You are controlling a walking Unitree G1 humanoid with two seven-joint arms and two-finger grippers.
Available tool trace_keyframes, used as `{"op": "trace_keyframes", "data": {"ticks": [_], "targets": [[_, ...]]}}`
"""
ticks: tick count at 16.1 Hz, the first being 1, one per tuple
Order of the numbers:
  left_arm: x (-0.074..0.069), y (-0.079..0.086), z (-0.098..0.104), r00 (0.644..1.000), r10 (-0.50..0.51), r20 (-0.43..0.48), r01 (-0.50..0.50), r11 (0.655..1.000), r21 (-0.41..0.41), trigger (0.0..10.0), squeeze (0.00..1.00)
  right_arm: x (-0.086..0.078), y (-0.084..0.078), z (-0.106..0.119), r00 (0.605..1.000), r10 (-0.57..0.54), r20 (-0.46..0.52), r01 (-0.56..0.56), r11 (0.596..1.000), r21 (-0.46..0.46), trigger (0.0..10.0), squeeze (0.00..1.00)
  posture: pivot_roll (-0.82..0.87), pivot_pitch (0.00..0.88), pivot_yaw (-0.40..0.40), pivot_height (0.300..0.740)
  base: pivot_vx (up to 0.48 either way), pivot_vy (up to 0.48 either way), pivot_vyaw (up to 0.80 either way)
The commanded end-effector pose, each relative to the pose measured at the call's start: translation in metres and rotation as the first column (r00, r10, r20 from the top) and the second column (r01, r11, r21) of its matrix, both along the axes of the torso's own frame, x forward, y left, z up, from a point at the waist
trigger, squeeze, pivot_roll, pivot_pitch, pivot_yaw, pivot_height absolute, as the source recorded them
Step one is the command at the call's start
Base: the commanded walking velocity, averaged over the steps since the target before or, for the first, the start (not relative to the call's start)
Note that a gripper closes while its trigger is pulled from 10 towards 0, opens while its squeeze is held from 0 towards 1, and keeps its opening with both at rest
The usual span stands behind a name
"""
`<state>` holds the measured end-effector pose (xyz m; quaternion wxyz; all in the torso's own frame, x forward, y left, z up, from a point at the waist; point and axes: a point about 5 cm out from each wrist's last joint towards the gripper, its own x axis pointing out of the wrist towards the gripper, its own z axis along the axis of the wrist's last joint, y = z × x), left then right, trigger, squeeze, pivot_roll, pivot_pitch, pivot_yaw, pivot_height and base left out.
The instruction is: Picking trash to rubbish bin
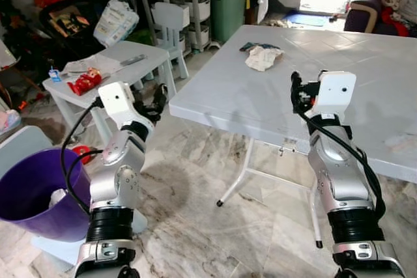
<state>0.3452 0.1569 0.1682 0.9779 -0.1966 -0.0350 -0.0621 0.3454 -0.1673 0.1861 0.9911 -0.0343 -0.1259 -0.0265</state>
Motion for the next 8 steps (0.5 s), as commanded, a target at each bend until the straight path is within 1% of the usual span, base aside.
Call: {"op": "trace_keyframes", "data": {"ticks": [1, 8], "targets": [[0.0022, 0.0023, 0.0043, 1.0, 0.009, 0.011, -0.009, 1.0, 0.008, 10.0, 0.0, 0.0016, 0.0037, 0.0063, 1.0, 0.007, 0.02, -0.007, 1.0, 0.001, 10.0, 0.0, 0.0, 0.0, 0.071, 0.74, 0.0, 0.0, 0.0], [0.0027, 0.003, 0.0043, 1.0, 0.011, 0.01, -0.011, 1.0, 0.026, 10.0, 0.0, 0.0021, 0.0066, 0.0092, 0.999, 0.007, 0.037, -0.007, 1.0, -0.009, 10.0, 0.0, 0.0, 0.0, 0.072, 0.74, 0.0, 0.0, 0.0]]}}
